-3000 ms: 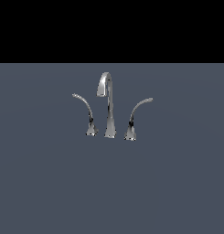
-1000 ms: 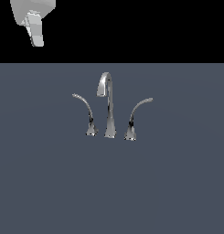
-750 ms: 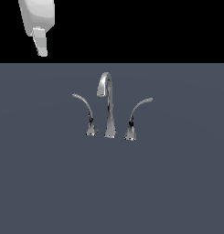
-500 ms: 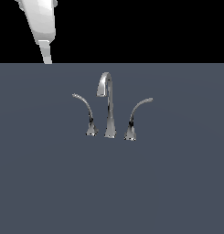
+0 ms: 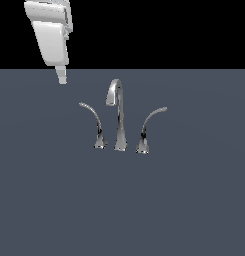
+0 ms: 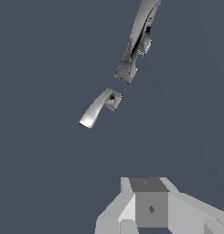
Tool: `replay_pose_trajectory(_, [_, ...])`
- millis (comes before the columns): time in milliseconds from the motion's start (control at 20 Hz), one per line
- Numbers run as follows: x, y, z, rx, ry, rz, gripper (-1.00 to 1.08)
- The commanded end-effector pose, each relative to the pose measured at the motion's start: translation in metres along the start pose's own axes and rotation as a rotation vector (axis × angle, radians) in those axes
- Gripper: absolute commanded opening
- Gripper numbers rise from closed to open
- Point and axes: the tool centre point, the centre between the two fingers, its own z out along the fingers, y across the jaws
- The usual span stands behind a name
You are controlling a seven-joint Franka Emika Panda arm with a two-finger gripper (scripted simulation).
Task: Turn on the faucet by rotating a designated handle.
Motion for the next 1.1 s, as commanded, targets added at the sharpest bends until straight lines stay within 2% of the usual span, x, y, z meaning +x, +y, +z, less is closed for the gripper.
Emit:
replay_pose_trajectory(0, [0.005, -0.011, 0.010, -0.001, 0.002, 0.053, -1.00])
replay_pose_trajectory(600, [0.044, -0.060, 0.061, -0.009, 0.014, 0.326, -1.00])
replay_pose_trajectory(1050, [0.069, -0.080, 0.085, -0.013, 0.018, 0.466, -1.00])
